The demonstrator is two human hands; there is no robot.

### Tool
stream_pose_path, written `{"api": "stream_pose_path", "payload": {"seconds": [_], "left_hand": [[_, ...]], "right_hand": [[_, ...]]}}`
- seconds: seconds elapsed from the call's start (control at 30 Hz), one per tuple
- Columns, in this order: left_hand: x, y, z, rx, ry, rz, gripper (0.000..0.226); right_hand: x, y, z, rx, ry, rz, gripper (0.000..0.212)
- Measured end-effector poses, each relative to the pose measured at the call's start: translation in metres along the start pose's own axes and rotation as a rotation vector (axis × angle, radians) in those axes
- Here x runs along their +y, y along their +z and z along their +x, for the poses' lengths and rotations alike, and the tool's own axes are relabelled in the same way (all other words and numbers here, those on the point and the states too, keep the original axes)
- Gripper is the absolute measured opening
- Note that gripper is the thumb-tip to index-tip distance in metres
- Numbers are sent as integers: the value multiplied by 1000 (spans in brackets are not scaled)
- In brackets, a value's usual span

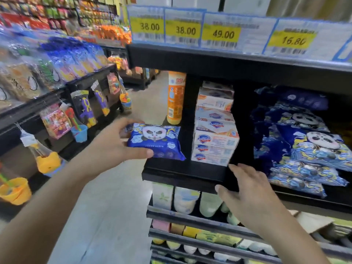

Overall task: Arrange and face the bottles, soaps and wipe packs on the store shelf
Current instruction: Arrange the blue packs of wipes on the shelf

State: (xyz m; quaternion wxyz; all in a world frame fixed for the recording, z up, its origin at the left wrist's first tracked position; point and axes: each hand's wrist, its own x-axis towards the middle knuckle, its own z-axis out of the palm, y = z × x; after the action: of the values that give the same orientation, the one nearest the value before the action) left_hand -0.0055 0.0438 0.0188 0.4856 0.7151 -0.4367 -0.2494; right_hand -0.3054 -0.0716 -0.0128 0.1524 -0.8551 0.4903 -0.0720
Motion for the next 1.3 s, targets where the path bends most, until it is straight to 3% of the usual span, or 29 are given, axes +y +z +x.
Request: {"api": "stream_pose_path", "payload": {"seconds": [0.17, 0.37, 0.57, 1.0, 1.13, 1.23, 1.3], "left_hand": [[-26, 0, 51, -60, 5, -2, 78], [-41, 9, 88, -105, 16, 5, 80], [-45, 25, 107, -88, 18, 22, 82], [-46, 46, 107, -104, -28, -70, 94], [-48, 42, 91, -22, -93, -120, 91], [-53, 36, 67, 106, -116, -56, 72], [-54, 36, 42, 198, -36, 31, 57]], "right_hand": [[-12, 11, 6, 29, 72, -123, 73], [-9, 19, 4, 73, 114, -69, 102], [-13, 22, -3, 118, 112, 12, 82], [-5, 35, -2, 196, 78, 37, 80], [0, 42, -3, 228, 51, 37, 86], [4, 45, -5, 258, 27, 17, 82], [7, 46, -5, 257, 7, 7, 80]]}}
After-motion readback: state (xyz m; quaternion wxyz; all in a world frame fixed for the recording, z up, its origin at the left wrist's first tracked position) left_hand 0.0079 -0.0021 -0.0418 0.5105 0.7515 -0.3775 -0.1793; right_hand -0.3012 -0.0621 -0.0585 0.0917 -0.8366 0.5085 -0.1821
